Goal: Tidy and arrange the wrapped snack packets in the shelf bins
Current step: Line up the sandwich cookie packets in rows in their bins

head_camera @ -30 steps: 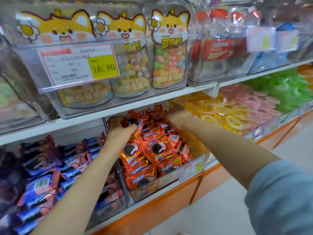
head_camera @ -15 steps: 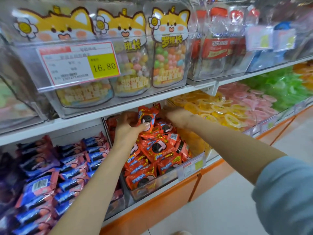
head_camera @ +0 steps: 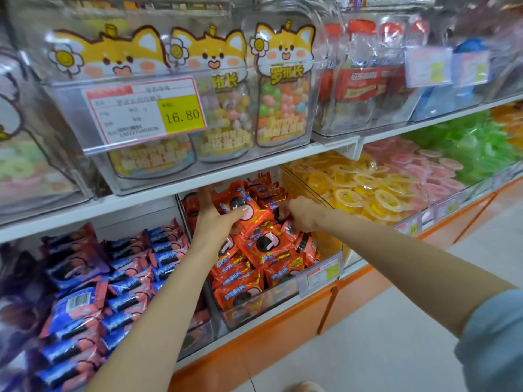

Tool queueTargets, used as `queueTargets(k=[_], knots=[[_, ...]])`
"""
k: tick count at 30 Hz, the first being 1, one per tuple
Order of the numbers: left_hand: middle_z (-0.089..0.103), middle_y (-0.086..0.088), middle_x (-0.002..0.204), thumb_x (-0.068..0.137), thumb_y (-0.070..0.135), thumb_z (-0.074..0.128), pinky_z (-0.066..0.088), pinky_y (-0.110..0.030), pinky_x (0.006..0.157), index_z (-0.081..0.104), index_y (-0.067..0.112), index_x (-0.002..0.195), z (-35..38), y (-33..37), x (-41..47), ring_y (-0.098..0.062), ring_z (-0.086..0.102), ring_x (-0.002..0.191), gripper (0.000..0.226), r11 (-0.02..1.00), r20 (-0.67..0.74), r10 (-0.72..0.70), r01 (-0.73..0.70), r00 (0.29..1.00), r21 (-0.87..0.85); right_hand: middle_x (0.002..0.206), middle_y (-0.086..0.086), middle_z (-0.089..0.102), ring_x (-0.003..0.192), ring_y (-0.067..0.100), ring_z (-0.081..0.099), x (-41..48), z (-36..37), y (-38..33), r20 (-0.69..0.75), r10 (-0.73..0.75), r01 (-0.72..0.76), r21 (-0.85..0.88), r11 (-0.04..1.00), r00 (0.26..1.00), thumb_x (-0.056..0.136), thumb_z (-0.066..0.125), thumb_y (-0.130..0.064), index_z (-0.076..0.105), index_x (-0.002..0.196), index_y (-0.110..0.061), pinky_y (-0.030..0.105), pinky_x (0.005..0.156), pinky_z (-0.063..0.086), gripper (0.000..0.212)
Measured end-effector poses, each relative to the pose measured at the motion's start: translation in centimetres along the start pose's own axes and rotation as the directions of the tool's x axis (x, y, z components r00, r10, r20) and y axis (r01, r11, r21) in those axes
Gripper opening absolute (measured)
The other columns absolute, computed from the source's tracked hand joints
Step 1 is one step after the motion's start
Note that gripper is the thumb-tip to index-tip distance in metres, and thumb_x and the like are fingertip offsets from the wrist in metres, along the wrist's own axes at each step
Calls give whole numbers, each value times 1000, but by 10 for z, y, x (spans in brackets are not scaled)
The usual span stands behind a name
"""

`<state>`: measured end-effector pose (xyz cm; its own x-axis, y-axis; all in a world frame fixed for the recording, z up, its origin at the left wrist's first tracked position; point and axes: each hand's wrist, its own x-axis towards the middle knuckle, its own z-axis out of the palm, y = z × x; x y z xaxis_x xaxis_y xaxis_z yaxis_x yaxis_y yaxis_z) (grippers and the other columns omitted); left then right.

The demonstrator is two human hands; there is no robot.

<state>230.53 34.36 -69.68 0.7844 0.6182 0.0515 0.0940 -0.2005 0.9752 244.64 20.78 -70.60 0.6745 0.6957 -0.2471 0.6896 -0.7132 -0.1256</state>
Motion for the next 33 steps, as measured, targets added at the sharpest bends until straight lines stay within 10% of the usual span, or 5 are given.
queueTargets(k=[8, 15, 20, 26, 33], knots=[[49, -5, 132, 76, 19, 77, 52, -53, 87, 38, 26, 133, -1, -1, -1, -36, 63, 99, 70, 999, 17, 37, -37, 999, 21, 107, 16, 64, 101, 34, 60, -42, -35, 11, -339, 34, -68, -89, 994, 940, 83, 56, 2, 55, 117, -8, 30, 68, 42, 35], [55, -1, 114, 76, 6, 75, 58, -37, 74, 51, 17, 123, 7, 1, -3, -10, 66, 71, 53, 995, 64, 1, 6, 998, -96, 89, 3, 62, 87, 20, 57, -81, -36, 22, -137, 15, -18, -16, 1000, 990, 82, 68, -11, 62, 111, -16, 25, 68, 42, 30], [65, -3, 113, 68, 17, 82, 46, -40, 98, 61, 6, 119, 12, 4, -8, -20, 61, 104, 57, 997, 52, 8, -4, 999, -71, 107, 6, 62, 94, 25, 62, -83, 3, 19, -141, -35, -18, -354, 935, 989, 90, 53, -17, 61, 115, -15, 29, 63, 45, 27], [61, 10, 89, 74, 6, 76, 46, -17, 82, 60, 21, 92, 21, 2, -11, -4, 57, 88, 28, 997, 155, 55, -47, 986, -57, 106, -4, 63, 79, 7, 55, -78, -14, 0, -341, -15, 221, 574, 789, 940, 81, 71, -33, 57, 123, -25, 10, 66, 42, 46], [61, -10, 87, 85, 11, 65, 56, -24, 68, 62, 16, 86, 16, 1, -9, -14, 61, 77, 6, 987, 213, 78, -45, 974, -157, 78, -1, 66, 69, 4, 63, -54, -34, -3, -233, -85, 230, 715, 660, 969, 74, 78, -7, 68, 89, -16, 14, 70, 50, 20]])
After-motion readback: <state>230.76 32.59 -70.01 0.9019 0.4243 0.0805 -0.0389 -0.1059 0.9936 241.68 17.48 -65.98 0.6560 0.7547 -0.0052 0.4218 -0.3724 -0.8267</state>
